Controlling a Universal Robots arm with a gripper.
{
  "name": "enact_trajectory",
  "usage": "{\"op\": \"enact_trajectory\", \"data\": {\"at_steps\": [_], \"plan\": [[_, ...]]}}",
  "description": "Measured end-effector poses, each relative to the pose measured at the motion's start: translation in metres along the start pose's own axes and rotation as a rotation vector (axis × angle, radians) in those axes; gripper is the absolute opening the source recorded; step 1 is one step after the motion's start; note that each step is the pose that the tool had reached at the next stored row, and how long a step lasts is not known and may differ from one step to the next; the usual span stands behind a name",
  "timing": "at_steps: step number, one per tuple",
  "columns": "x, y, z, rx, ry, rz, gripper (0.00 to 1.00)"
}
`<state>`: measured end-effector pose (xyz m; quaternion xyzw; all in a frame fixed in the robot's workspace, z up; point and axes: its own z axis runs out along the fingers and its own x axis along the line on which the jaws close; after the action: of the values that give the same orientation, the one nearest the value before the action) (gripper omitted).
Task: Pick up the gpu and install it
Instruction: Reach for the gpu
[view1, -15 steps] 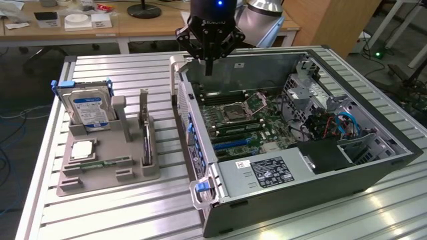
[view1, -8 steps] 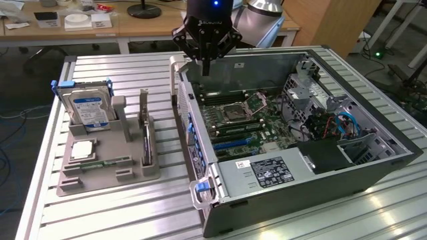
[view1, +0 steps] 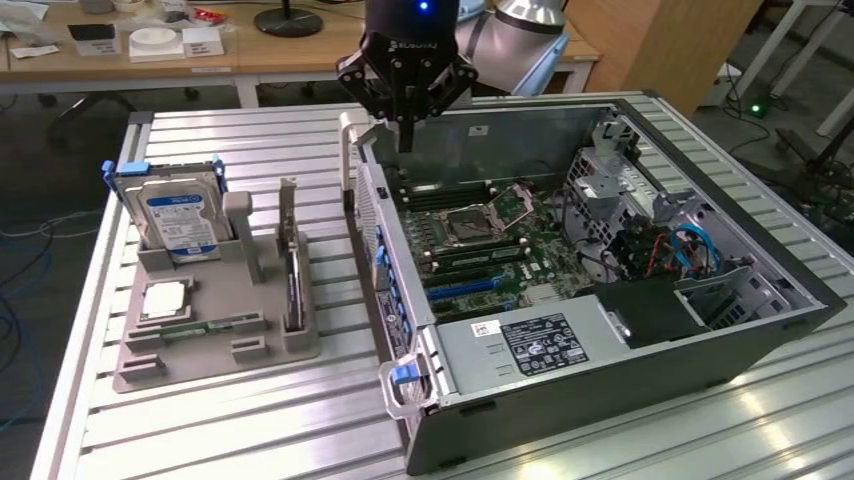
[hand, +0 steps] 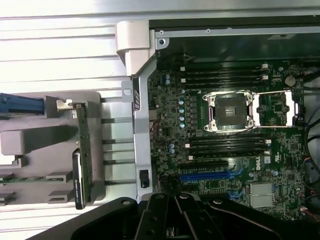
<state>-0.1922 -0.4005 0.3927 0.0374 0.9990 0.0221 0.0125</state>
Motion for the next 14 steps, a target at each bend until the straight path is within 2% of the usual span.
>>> {"op": "enact_trajectory", "data": {"at_steps": [14], "plan": [[0.011,-0.0014,-0.0002,0.0000,0.0000,0.000,0.10]]}}
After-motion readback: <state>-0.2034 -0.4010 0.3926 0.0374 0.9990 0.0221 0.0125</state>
